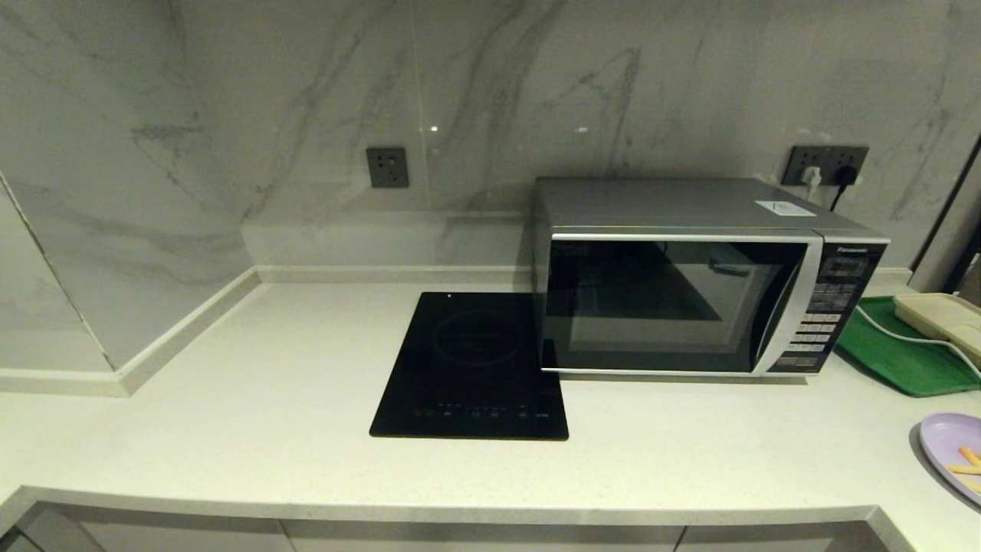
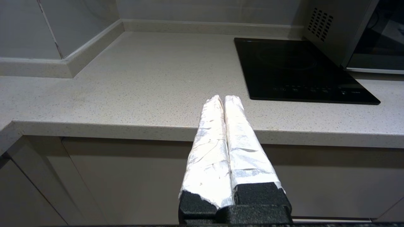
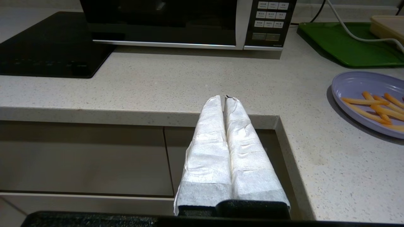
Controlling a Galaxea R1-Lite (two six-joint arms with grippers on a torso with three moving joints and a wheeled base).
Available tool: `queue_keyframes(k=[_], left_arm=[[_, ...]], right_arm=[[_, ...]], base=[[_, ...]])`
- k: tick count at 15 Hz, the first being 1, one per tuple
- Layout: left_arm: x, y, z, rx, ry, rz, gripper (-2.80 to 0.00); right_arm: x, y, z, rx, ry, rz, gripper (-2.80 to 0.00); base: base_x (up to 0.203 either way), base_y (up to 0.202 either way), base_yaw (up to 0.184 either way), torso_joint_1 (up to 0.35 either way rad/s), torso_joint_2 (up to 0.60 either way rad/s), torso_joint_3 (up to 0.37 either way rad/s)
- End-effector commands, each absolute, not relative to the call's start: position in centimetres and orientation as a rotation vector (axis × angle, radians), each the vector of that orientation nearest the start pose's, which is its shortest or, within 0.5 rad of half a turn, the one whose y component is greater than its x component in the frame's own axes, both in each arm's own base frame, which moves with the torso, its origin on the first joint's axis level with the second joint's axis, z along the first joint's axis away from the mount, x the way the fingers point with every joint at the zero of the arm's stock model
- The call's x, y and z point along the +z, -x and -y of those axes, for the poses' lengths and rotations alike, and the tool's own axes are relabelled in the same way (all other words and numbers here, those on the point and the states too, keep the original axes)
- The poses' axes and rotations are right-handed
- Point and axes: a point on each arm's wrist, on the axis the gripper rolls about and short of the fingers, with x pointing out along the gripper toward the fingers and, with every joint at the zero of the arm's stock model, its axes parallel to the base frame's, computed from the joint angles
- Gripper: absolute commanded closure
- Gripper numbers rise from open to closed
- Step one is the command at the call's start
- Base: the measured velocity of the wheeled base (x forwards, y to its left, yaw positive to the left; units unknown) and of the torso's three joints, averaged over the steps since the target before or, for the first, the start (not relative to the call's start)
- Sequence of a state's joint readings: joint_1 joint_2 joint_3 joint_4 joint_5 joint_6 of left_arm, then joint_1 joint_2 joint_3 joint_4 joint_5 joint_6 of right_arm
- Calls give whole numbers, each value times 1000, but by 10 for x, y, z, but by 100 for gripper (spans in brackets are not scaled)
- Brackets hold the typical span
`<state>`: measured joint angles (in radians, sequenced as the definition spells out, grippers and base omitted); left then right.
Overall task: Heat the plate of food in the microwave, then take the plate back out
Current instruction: Open the microwave oven
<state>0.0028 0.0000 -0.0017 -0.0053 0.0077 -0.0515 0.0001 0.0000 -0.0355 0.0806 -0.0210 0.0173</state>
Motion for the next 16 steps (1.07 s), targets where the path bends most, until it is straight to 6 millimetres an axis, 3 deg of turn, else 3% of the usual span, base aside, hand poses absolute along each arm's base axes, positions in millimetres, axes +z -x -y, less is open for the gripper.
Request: queue_keyframes(k=[1,9,10,13,16], left_arm=[[77,23,0,11,52,8,0],[77,23,0,11,52,8,0],[77,23,0,11,52,8,0],[77,23,0,11,52,8,0],[77,23,0,11,52,8,0]], right_arm=[[77,26,0,-20,-20,-46,0],[80,27,1,-42,-41,-54,0],[94,30,1,-51,-50,-22,0],[174,26,2,-66,-154,38,0],[236,-9,4,-177,-188,-7,0]], base=[[0,0,0,0,0,0],[0,0,0,0,0,0],[0,0,0,0,0,0],[0,0,0,0,0,0],[0,0,0,0,0,0]])
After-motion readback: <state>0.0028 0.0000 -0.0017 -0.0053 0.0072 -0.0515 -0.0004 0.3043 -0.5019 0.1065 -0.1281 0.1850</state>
